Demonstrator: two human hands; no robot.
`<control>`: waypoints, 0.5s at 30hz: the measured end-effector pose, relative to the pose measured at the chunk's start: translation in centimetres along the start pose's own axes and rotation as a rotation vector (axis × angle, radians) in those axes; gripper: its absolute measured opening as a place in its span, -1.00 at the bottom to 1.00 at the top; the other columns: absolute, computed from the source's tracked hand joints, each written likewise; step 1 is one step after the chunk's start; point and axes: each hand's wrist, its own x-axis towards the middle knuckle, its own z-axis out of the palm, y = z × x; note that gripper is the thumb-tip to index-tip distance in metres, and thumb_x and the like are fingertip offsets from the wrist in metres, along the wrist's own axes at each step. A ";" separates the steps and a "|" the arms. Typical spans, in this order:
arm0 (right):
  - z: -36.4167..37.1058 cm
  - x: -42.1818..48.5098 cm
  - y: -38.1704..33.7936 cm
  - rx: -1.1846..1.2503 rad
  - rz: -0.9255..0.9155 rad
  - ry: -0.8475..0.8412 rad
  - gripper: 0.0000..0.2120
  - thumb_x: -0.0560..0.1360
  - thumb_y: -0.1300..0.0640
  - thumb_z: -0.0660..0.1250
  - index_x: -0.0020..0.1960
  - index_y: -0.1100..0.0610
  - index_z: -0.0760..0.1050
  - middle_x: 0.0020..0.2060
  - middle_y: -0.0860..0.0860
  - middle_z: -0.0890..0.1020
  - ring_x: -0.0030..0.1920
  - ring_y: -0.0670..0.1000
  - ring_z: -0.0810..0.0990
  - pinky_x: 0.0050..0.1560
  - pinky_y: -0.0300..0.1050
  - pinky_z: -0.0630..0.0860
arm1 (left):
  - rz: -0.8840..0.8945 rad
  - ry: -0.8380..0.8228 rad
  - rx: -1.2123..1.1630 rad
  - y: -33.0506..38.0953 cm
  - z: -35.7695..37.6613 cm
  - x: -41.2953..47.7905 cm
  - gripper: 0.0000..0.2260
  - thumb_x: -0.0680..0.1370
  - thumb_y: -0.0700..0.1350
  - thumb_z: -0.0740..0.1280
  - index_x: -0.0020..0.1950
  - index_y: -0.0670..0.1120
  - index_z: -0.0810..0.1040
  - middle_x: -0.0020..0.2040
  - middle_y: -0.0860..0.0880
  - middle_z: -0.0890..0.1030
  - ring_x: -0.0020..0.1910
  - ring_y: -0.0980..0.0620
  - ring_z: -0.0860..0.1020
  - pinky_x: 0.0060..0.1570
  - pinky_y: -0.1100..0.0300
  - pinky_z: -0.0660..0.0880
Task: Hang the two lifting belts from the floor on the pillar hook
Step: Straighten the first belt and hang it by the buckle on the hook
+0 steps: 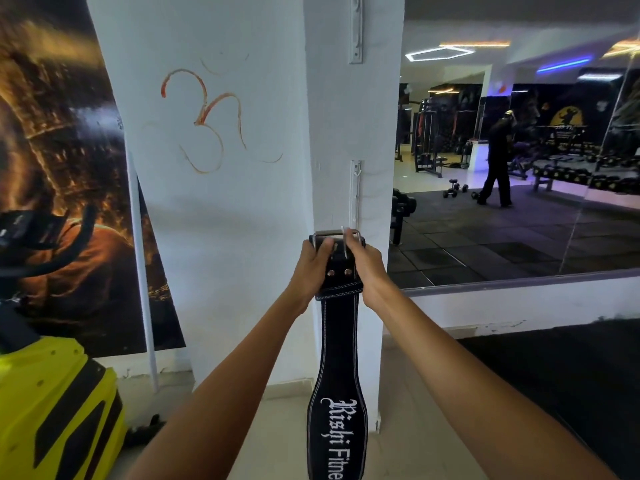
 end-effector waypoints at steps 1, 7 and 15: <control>0.0 0.1 -0.3 0.009 0.021 -0.015 -0.70 0.50 -0.08 0.26 0.00 0.15 0.53 -0.22 0.07 0.60 -0.25 0.02 0.57 -0.26 -0.17 0.50 | -0.008 0.096 -0.003 0.1 0.6 0.2 -0.72 0.64 0.00 0.08 0.12 -0.18 0.40 0.04 -0.13 0.55 -0.05 -0.01 0.54 -0.14 0.22 0.49; -1.6 1.2 -1.2 -0.006 -0.016 -0.146 -0.81 0.48 0.13 0.25 0.07 0.15 0.48 -0.15 0.07 0.60 -0.16 0.03 0.57 -0.10 -0.11 0.50 | 0.121 0.401 0.081 1.3 3.3 1.6 -0.74 0.65 -0.03 0.04 -0.07 -0.16 0.40 -0.23 0.07 0.47 -0.23 0.05 0.46 -0.21 0.19 0.40; -2.2 7.2 -7.5 -0.305 -0.697 0.118 -0.71 0.59 -0.05 0.05 0.06 0.18 0.33 -0.30 -0.13 0.48 -0.30 -0.17 0.48 -0.31 -0.34 0.37 | 0.347 0.452 0.131 9.0 6.5 9.3 -0.73 0.66 -0.02 0.00 -0.04 -0.13 0.41 -0.24 0.11 0.47 -0.26 0.18 0.46 -0.35 0.42 0.35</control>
